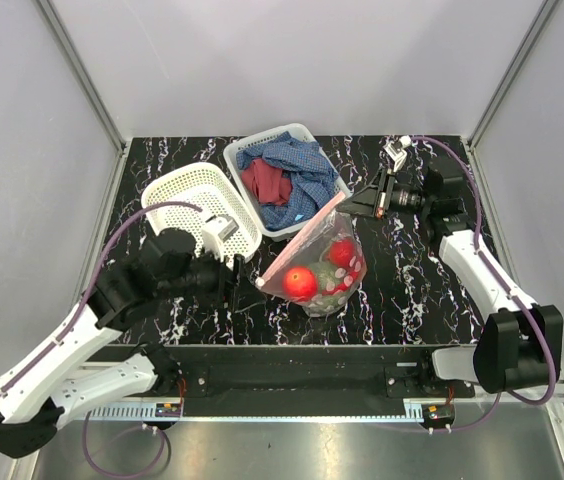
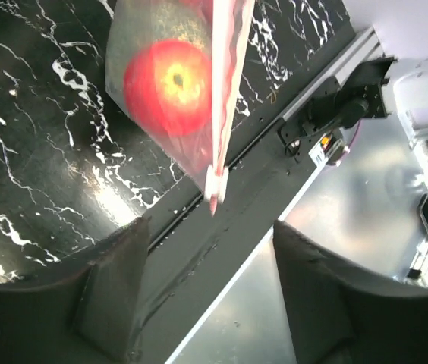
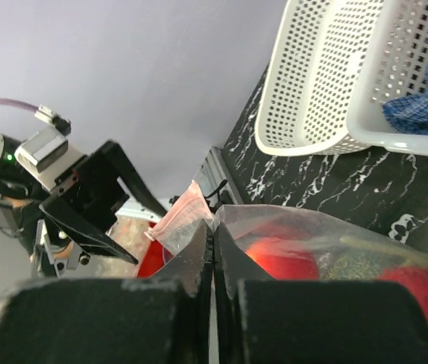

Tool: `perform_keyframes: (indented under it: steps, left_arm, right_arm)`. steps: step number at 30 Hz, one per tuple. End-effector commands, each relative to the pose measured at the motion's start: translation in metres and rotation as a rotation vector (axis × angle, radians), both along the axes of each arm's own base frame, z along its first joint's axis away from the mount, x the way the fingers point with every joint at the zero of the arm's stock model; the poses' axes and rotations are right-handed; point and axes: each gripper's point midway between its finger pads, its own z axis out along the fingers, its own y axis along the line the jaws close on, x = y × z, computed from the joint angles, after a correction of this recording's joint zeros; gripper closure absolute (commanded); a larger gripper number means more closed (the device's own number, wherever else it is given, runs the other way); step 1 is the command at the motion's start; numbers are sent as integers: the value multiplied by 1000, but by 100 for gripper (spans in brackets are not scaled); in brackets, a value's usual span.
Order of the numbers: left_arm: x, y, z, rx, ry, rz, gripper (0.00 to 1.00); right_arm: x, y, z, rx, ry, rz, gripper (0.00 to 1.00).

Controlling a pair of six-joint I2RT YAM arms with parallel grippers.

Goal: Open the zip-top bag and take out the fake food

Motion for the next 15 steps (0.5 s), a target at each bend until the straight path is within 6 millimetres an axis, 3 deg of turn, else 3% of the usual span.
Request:
perform_keyframes:
  steps: [1, 4, 8, 10, 15]
  left_arm:
    - [31, -8, 59, -11, -131, 51, 20]
    - [61, -22, 85, -13, -165, 75, 21]
    - [87, -43, 101, -41, -154, 35, 26]
    - [96, -54, 93, -26, -124, 4, 32]
    - [102, -71, 79, -23, -72, -48, 36]
  right_arm:
    - [-13, 2, 24, 53, -124, 118, 100]
    - [-23, 3, 29, 72, -131, 185, 100]
    - [-28, 9, 30, 79, -122, 224, 100]
    - [-28, 9, 31, 81, -119, 225, 100]
    - [-30, 9, 33, 82, -121, 230, 100]
